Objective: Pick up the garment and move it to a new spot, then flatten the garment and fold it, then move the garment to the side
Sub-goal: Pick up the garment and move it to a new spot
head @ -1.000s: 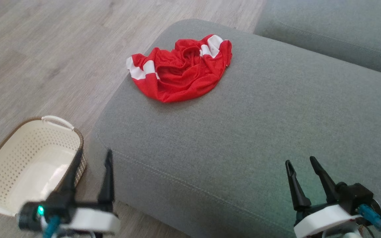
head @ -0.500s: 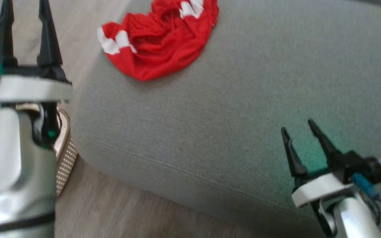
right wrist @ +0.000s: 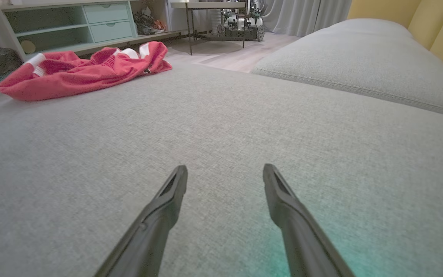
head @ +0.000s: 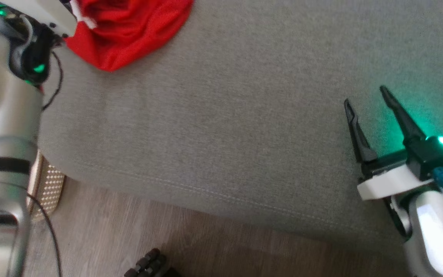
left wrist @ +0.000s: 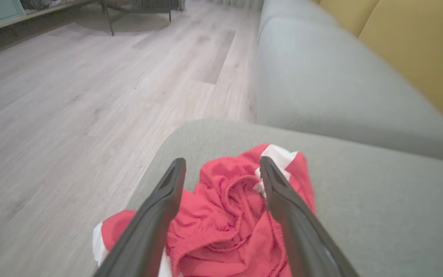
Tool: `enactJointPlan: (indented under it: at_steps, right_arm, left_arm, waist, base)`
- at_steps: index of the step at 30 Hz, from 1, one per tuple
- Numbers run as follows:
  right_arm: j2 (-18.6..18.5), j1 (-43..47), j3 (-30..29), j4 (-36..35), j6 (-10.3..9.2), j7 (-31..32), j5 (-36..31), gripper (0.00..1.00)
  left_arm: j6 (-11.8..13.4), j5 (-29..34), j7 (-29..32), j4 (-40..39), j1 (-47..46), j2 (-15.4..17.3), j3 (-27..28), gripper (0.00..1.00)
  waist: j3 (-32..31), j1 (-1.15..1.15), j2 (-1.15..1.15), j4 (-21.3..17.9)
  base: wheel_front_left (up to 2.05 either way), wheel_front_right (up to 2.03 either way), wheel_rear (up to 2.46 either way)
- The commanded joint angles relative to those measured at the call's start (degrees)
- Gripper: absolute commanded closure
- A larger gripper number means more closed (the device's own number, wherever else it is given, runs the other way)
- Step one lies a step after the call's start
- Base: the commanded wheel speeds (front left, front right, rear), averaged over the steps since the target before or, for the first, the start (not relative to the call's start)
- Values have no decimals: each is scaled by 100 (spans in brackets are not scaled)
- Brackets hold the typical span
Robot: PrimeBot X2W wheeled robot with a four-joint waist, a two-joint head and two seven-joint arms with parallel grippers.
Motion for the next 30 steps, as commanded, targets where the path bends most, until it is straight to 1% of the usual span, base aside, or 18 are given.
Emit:
enactJointPlan:
  at_steps: [1, 4, 6, 9, 14, 18, 24, 25, 26, 30]
  right_arm:
    - [-50, -95, 172, -250, -2, -52, -60, 0]
    - [-111, -259, 173, -421, -2, -52, -54, 0]
    - [-163, -410, 161, -633, -2, -52, -43, 0]
    - [-215, -506, 184, -815, -2, -52, -52, 0]
    - [-235, -589, 245, -1072, -2, -52, -80, 0]
    - [-230, -618, 224, -1219, -2, -52, -109, 0]
    - [-195, -692, 203, -1334, -2, -52, -145, 0]
    - [-186, -713, 205, -1362, -2, -52, -153, 0]
    - [-170, -732, 207, -1390, -2, -52, -157, 0]
    - [-95, -788, 242, -1435, -2, -52, -150, 0]
  left_arm:
    - [8, -19, 164, 55, -375, 505, -71, 0]
    - [8, -95, 511, 477, -671, 672, -527, 0]
    - [7, -322, 749, 794, -920, 712, -760, 0]
    - [7, -616, 1027, 980, -1082, 711, -980, 0]
    - [7, -1051, 1207, 1097, -1162, 761, -1264, 0]
    - [7, -1167, 1270, 1232, -1180, 922, -1560, 0]
    - [7, -1395, 1373, 1350, -1183, 1029, -1826, 0]
    - [7, -1432, 1404, 1341, -1176, 1051, -1902, 27]
    - [7, -1454, 1384, 1322, -1177, 1089, -1974, 100]
    - [7, -1473, 1014, 1236, -1163, 1241, -2241, 100]
  waist:
    - [403, -2, 0, -247]
    - [622, -2, 0, -368]
    - [818, -2, 0, -489]
    - [987, -2, 0, -580]
    - [1229, -2, 0, -724]
    - [1361, -2, 0, -793]
    - [1437, -2, 0, -895]
    - [1440, -2, 0, -915]
    - [1439, -2, 0, -935]
    - [1377, -2, 0, -1020]
  base:
    - [0, 0, 0]
    - [0, 0, 0]
    - [0, 0, 0]
    - [0, 0, 0]
    - [0, 0, 0]
    - [0, 0, 0]
    - [0, 0, 0]
    - [0, 0, 0]
    - [0, 0, 0]
    - [0, 0, 0]
